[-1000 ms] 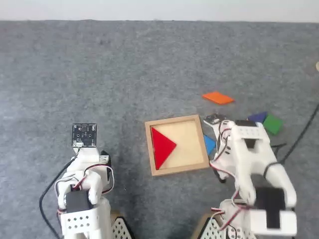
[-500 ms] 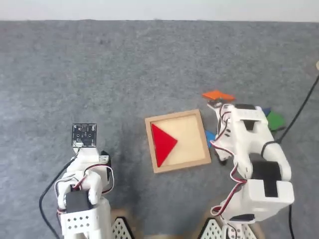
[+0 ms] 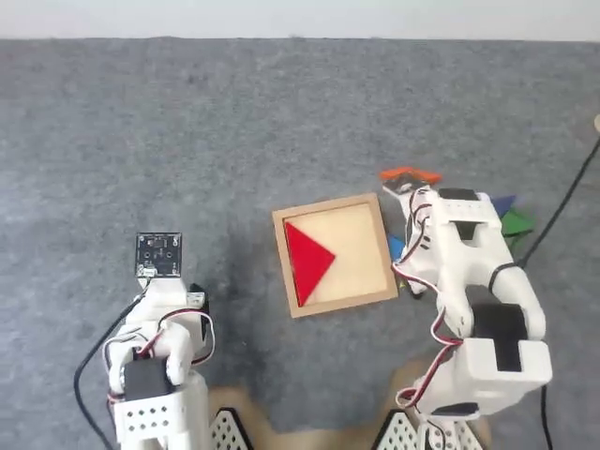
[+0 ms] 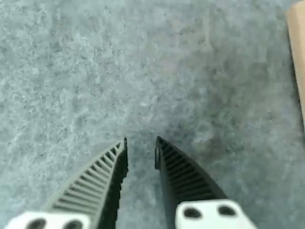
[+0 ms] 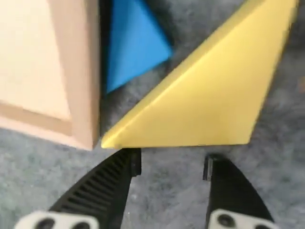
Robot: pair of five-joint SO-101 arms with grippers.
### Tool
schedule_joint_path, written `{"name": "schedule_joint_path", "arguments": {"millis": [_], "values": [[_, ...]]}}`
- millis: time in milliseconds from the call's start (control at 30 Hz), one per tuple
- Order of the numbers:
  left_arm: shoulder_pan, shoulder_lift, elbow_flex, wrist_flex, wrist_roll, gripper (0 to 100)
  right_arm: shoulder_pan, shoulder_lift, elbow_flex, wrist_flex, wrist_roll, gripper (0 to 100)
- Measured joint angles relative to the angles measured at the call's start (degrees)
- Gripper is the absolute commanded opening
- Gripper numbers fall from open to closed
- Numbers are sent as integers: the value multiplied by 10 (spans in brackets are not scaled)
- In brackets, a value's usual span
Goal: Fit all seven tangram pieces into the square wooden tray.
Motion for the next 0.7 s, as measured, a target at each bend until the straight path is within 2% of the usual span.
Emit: {"name": "schedule_joint_path", "arguments": {"millis": [133, 333, 567, 700], "values": [[0, 0, 0, 0, 0, 93, 0, -6, 15, 37, 51, 231], [0, 0, 0, 0, 0, 93, -6, -47, 66, 48, 87, 231], [0, 0, 0, 0, 0, 93, -49, -244, 237, 44, 129, 231], [0, 0, 0, 0, 0, 93, -58, -363, 265, 76, 131, 231]]}}
